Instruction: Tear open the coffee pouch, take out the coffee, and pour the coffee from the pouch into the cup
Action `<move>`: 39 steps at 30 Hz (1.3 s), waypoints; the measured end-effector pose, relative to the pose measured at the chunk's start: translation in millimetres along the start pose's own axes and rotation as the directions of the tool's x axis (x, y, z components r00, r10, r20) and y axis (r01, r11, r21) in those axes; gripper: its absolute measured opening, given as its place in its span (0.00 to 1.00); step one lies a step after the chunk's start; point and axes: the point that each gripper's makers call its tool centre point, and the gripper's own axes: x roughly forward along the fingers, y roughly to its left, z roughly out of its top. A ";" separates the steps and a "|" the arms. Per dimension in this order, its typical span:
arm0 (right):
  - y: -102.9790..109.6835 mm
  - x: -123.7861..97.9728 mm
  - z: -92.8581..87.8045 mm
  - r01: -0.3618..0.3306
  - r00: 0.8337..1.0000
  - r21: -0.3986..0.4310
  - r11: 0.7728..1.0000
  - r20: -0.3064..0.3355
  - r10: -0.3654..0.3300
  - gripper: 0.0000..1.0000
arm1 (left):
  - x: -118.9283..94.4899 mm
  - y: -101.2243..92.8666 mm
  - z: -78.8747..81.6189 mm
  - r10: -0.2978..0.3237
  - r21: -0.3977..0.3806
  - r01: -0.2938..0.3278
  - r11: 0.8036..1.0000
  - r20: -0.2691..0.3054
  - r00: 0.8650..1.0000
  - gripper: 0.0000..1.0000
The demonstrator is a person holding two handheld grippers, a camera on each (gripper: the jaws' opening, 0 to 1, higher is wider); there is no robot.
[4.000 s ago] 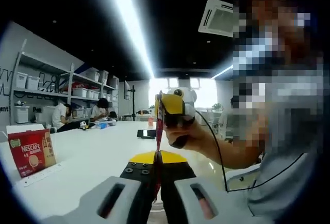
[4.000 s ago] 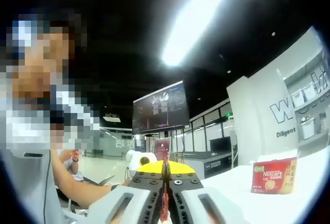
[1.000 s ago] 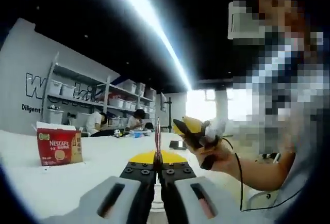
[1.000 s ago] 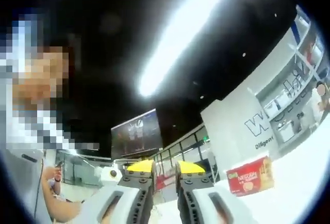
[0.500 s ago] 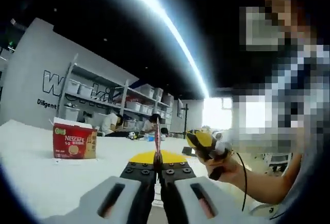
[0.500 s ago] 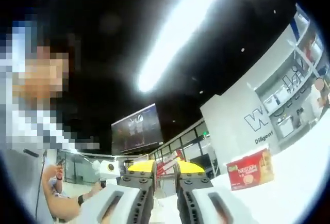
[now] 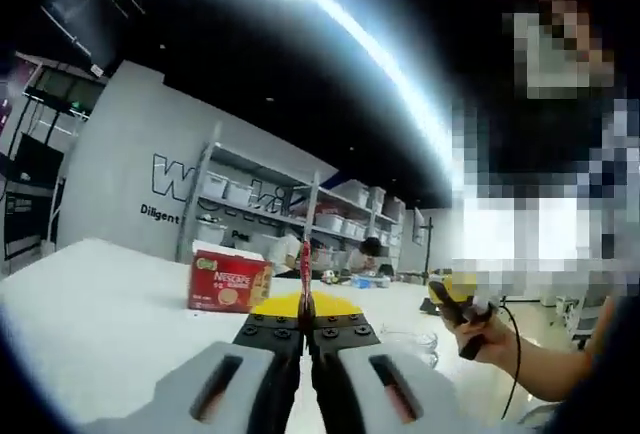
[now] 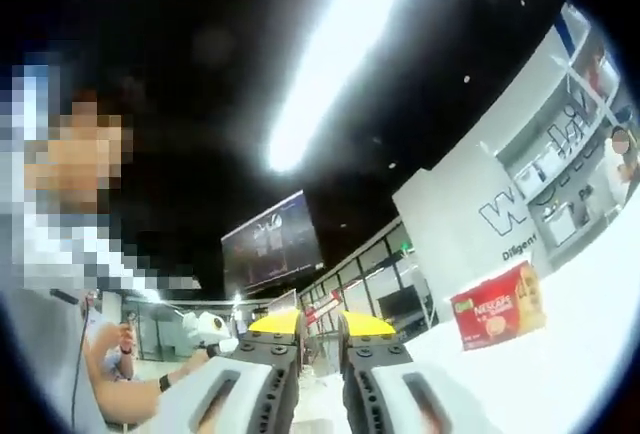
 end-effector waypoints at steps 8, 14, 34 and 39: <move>0.2 0.8 -10.7 -0.007 1.000 0.015 1.000 -0.021 0.007 0.15 | -26.6 50.3 15.6 0.112 0.037 -0.113 0.993 0.023 0.993 0.03; -1.2 -1.3 -15.4 0.002 1.000 0.019 1.000 -0.020 -0.001 0.15 | -36.4 73.9 32.0 0.164 0.059 -0.167 0.984 0.050 0.985 0.03; -9.1 -22.1 -24.1 0.044 0.998 0.020 0.999 -0.043 -0.043 0.15 | -70.9 154.2 27.6 0.486 0.194 -0.483 0.854 0.034 0.873 0.03; -11.8 -26.6 -23.5 0.049 0.998 0.027 0.998 -0.034 -0.048 0.15 | -78.8 165.0 20.0 0.526 0.208 -0.520 0.828 0.034 0.850 0.03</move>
